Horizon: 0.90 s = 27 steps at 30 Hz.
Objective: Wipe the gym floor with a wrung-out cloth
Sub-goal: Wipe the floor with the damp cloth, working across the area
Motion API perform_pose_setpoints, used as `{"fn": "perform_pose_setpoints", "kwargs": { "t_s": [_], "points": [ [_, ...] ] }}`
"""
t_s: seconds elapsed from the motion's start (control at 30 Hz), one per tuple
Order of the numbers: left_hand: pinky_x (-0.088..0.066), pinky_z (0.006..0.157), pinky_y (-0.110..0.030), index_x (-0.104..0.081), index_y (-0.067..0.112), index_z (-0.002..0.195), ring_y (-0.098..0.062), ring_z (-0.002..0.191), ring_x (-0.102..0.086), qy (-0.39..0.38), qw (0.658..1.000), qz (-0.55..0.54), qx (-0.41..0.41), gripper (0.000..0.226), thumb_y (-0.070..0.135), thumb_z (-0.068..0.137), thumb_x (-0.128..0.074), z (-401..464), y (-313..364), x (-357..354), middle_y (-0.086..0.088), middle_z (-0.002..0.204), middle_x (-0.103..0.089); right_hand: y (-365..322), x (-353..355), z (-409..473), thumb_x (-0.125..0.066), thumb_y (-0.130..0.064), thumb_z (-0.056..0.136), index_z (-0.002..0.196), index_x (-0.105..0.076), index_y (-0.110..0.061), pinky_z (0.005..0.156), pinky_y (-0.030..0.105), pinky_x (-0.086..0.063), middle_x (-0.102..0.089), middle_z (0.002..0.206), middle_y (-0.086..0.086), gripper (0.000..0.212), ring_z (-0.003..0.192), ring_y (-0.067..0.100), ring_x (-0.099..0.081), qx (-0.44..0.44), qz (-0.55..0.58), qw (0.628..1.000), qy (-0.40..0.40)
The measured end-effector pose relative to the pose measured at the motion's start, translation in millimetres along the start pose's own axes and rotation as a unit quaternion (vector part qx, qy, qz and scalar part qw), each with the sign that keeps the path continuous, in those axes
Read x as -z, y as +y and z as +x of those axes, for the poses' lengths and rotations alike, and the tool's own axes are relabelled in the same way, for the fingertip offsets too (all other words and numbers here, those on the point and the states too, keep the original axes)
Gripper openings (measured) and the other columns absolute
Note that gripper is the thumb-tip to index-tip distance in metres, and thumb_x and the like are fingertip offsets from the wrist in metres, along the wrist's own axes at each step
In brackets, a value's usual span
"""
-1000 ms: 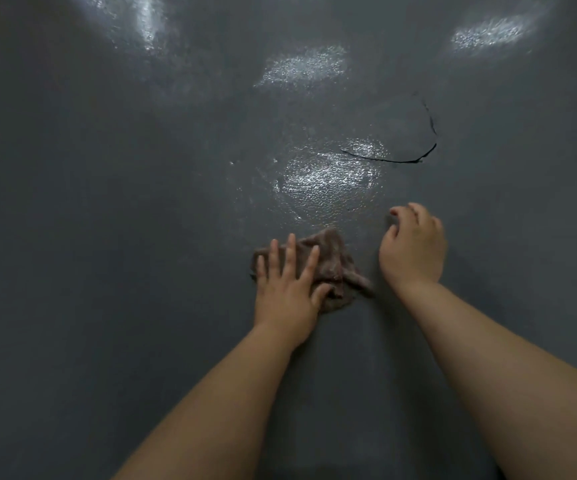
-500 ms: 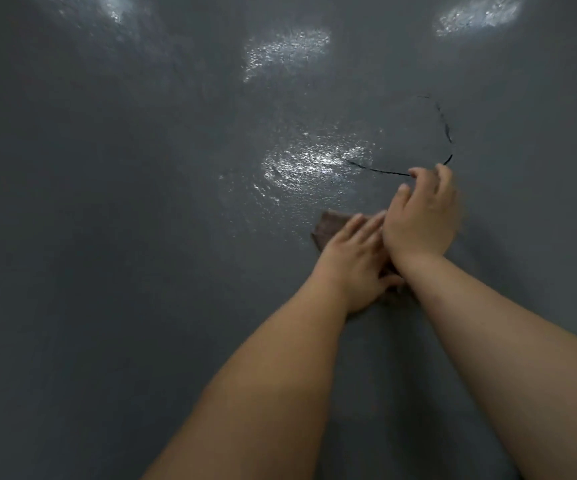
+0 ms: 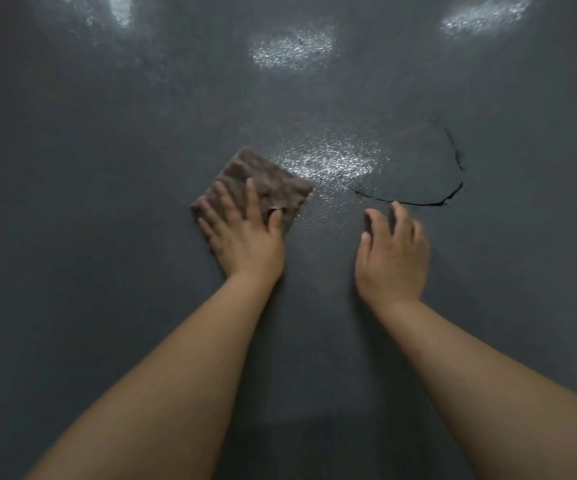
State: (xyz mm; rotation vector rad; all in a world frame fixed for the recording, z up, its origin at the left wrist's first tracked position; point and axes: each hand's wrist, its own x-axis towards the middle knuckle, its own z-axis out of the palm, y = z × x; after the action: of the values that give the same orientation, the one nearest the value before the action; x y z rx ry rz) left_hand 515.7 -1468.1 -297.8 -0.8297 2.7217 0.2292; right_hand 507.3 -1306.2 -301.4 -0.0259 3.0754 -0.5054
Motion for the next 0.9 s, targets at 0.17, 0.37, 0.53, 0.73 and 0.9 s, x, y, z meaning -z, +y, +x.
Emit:
{"fn": "perform_pose_setpoints", "kwargs": {
  "t_s": [0.17, 0.37, 0.53, 0.73, 0.9],
  "points": [
    [0.018, 0.112, -0.042, 0.001, 0.038, 0.15, -0.031, 0.143, 0.019, -0.023, 0.95, 0.07, -0.303, 0.061, 0.057, 0.096, -0.023, 19, 82, -2, -0.014, 0.157, 0.016, 6, -3, 2, -0.04, -0.024, 0.083, 0.114, -0.062, -0.004, 0.086, 0.051, -0.048, -0.059, 0.122, 0.021, 0.043, 0.103, 0.042, -0.058, -0.006, -0.006, 1.0, 0.017],
    [0.012, 0.116, -0.04, 0.003, 0.036, 0.15, -0.023, 0.144, 0.018, -0.022, 0.951, 0.092, -0.293, 0.061, 0.058, 0.096, -0.017, 47, 68, 8, -0.006, 0.158, 0.017, -7, -13, 1, -0.056, -0.017, 0.085, 0.127, -0.052, 0.002, 0.104, 0.056, -0.033, -0.048, 0.135, 0.021, 0.046, 0.118, 0.044, -0.046, -0.051, -0.015, 0.999, 0.011],
    [0.015, 0.114, -0.041, 0.008, 0.031, 0.15, -0.025, 0.143, 0.02, -0.026, 0.985, 0.062, -0.158, 0.062, 0.054, 0.098, -0.018, 31, 8, 8, -0.01, 0.156, 0.02, -29, -20, -7, -0.051, -0.021, 0.092, 0.14, -0.04, -0.003, 0.113, 0.054, -0.013, -0.029, 0.15, 0.02, 0.052, 0.136, 0.046, -0.023, -0.053, -0.001, 0.999, -0.011],
    [0.013, 0.116, -0.043, 0.007, 0.028, 0.151, -0.03, 0.144, 0.017, -0.033, 0.998, 0.05, -0.018, 0.064, 0.052, 0.098, -0.02, -18, -70, 5, -0.015, 0.156, 0.018, -38, -17, -17, -0.043, -0.026, 0.096, 0.145, -0.033, -0.013, 0.115, 0.052, -0.005, -0.016, 0.156, 0.013, 0.051, 0.141, 0.039, -0.013, -0.014, -0.003, 0.998, -0.054],
    [0.016, 0.113, -0.042, 0.013, 0.022, 0.15, -0.035, 0.142, 0.019, -0.057, 0.996, 0.062, 0.015, 0.067, 0.05, 0.099, -0.021, -87, -65, -12, -0.022, 0.153, 0.021, -34, -3, -32, -0.039, -0.026, 0.097, 0.142, -0.037, -0.016, 0.115, 0.048, -0.008, -0.019, 0.155, 0.011, 0.046, 0.139, 0.035, -0.019, 0.058, -0.021, 0.994, -0.094]
  ]
}}
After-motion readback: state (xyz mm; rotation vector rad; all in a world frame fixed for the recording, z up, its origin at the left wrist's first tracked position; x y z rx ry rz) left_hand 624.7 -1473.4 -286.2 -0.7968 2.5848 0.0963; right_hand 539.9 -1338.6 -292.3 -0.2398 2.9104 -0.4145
